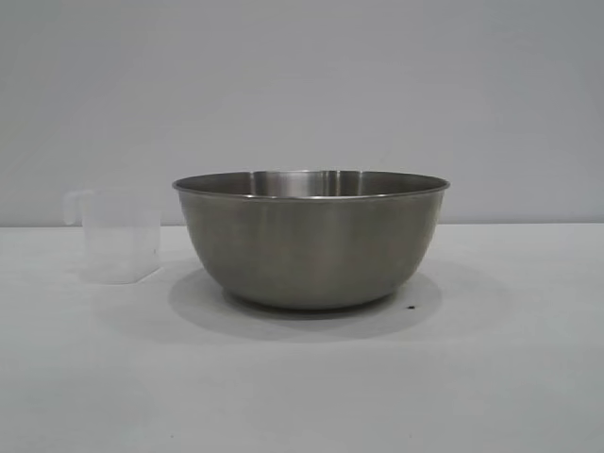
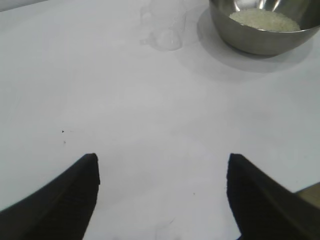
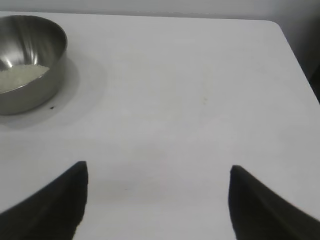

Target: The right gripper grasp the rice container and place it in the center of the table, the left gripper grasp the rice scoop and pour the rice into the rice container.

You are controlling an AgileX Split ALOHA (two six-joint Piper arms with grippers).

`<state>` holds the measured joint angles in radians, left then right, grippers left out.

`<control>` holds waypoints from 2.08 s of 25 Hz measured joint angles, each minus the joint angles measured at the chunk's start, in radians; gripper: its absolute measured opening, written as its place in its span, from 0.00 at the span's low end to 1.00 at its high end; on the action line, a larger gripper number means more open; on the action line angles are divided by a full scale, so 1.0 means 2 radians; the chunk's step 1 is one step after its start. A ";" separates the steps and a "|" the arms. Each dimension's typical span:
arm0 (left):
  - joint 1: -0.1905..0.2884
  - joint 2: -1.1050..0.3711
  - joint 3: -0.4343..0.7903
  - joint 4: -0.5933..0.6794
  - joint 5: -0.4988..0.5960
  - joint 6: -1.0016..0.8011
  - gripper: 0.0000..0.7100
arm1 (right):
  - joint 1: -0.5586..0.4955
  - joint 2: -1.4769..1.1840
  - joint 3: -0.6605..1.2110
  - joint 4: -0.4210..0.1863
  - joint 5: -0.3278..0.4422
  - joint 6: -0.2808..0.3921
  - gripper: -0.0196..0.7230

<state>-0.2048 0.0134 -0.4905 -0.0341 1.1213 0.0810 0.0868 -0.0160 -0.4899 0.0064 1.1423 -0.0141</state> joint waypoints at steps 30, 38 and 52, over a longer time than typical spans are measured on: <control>0.100 -0.015 0.000 0.000 0.000 0.000 0.67 | 0.004 0.000 0.001 0.000 0.000 0.000 0.76; 0.100 -0.015 0.000 0.000 0.000 0.000 0.67 | 0.004 0.000 0.001 0.000 0.000 0.000 0.76; 0.100 -0.015 0.000 0.000 0.000 0.000 0.67 | 0.004 0.000 0.001 0.000 0.000 0.000 0.76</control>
<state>-0.0042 -0.0172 -0.4905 -0.0341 1.1213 0.0810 0.0948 -0.0160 -0.4883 0.0064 1.1423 -0.0141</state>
